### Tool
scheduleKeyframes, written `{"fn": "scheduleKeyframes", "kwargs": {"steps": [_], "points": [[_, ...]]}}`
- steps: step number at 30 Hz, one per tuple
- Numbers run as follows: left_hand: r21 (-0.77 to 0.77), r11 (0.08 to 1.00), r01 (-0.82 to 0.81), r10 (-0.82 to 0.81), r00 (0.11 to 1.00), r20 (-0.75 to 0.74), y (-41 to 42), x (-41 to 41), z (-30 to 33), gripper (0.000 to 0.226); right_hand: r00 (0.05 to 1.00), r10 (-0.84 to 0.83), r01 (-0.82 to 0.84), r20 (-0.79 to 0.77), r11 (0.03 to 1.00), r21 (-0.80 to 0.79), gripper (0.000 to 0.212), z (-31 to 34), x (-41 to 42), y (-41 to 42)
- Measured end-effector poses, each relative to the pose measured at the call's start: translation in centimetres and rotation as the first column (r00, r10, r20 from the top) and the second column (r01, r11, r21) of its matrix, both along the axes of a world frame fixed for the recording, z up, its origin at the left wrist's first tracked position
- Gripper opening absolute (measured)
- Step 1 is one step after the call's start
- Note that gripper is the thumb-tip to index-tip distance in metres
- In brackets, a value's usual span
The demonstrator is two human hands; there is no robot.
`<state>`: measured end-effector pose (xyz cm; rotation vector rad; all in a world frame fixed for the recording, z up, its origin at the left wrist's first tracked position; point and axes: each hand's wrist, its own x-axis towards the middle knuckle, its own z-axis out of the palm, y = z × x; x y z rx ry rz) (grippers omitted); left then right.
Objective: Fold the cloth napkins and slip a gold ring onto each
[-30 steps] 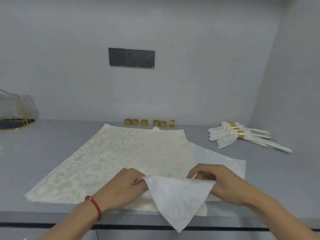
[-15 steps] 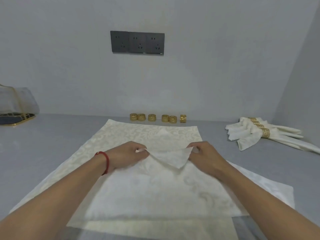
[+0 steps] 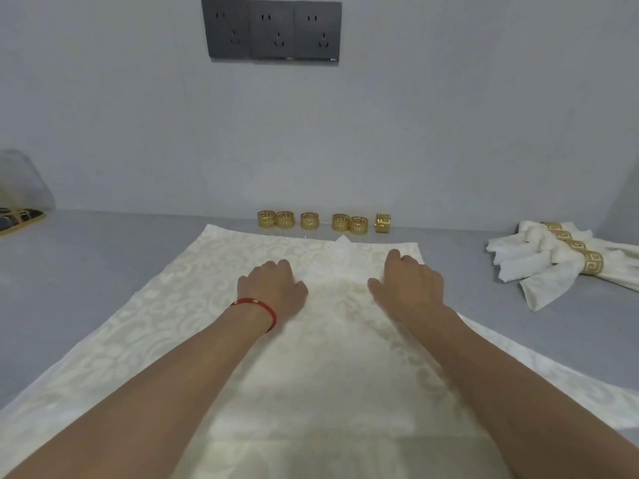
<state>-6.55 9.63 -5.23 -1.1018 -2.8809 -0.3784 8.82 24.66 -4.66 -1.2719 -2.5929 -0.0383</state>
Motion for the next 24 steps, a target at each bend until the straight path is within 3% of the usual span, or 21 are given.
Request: {"fn": "scheduleKeyframes", "kwargs": {"steps": [3, 5, 7, 9, 11, 13, 17, 21, 24], "points": [[-0.012, 0.999, -0.030, 0.031, 0.999, 0.025, 0.0, 0.3, 0.1, 0.031, 0.968, 0.250, -0.248, 0.000, 0.961, 0.126, 0.038, -0.8, 0.2, -0.5], [-0.015, 1.000, -0.022, 0.021, 0.996, -0.083, 0.0, 0.6, -0.2, 0.035, 0.898, 0.439, -0.439, -0.034, 0.898, -0.001, 0.044, -1.1, 0.6, -1.0], [0.037, 0.995, 0.088, -0.076, 0.966, -0.246, 0.3, 0.9, -0.8, 0.037, 0.853, 0.522, -0.516, 0.006, 0.845, -0.137, 0.050, -1.6, 0.8, -1.1], [0.067, 0.956, 0.287, -0.265, 0.938, -0.225, 0.8, 1.4, -1.3, 0.041, 0.842, 0.539, -0.528, 0.023, 0.833, -0.166, 0.052, -2.4, 1.0, -1.0], [0.024, 0.918, 0.396, -0.395, 0.918, -0.042, 1.3, 1.7, -1.6, 0.048, 0.846, 0.533, -0.526, 0.010, 0.838, -0.147, 0.053, -2.8, 1.0, -0.9], [-0.050, 0.908, 0.416, -0.413, 0.908, 0.064, 1.7, 1.6, -1.9, 0.052, 0.849, 0.528, -0.519, 0.021, 0.842, -0.148, 0.054, -2.7, 0.8, -0.9], [-0.090, 0.905, 0.416, -0.411, 0.909, 0.068, 2.1, 1.5, -1.8, 0.054, 0.850, 0.522, -0.501, 0.067, 0.842, -0.201, 0.056, -1.3, 0.5, -0.9], [-0.116, 0.906, 0.406, -0.400, 0.913, 0.074, 2.5, 1.3, -1.5, 0.055, 0.890, 0.441, -0.455, -0.115, 0.867, -0.204, 0.048, 0.3, -1.1, 1.0], [-0.107, 0.907, 0.408, -0.401, 0.913, 0.082, 2.7, 1.1, -1.5, 0.054, 0.922, 0.359, -0.380, -0.145, 0.909, -0.169, 0.033, 0.4, -3.2, 2.7]]}}
